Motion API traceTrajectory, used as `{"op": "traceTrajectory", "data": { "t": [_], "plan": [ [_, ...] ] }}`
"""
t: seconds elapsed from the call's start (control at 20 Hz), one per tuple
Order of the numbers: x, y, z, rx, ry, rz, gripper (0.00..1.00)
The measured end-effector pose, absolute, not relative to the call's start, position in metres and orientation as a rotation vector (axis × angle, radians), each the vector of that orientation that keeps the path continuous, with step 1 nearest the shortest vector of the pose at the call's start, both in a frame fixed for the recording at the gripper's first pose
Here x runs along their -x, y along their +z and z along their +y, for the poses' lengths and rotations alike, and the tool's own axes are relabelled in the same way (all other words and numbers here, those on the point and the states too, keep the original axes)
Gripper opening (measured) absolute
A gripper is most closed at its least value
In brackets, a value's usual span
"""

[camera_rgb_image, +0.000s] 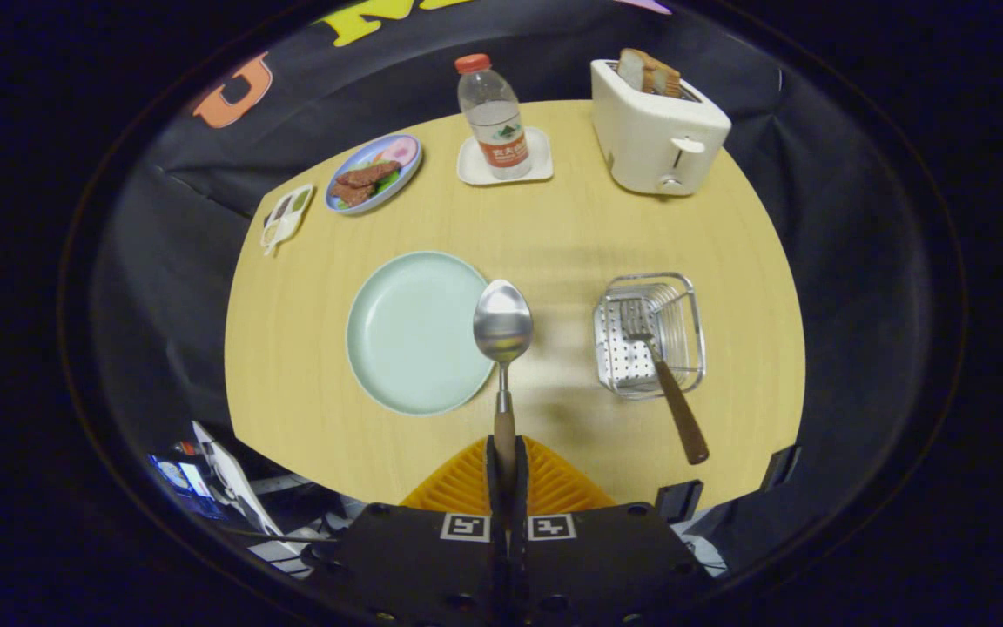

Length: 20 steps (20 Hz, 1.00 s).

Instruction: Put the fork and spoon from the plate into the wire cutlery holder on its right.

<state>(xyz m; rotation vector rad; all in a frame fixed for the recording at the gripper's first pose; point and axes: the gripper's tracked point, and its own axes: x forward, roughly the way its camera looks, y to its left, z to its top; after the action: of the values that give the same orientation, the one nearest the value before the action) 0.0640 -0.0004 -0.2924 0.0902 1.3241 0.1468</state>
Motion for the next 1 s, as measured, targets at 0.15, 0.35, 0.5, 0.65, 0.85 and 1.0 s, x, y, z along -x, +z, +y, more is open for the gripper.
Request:
{"op": "traceTrajectory", "data": {
  "t": [0.15, 0.35, 0.5, 0.65, 0.85, 1.0],
  "plan": [
    [-0.06, -0.286, -0.03, -0.124, 0.136, 1.34, 0.01],
    [-0.058, -0.284, -0.06, -0.178, 0.117, 1.373, 0.01],
    [-0.06, -0.288, -0.076, -0.202, 0.098, 1.414, 0.01],
    [-0.066, -0.291, -0.081, -0.218, 0.081, 1.449, 0.01],
    [-0.064, -0.29, -0.073, -0.233, 0.108, 1.553, 0.01],
    [-0.071, -0.289, -0.079, -0.19, 0.074, 1.605, 0.01]
  ]
}}
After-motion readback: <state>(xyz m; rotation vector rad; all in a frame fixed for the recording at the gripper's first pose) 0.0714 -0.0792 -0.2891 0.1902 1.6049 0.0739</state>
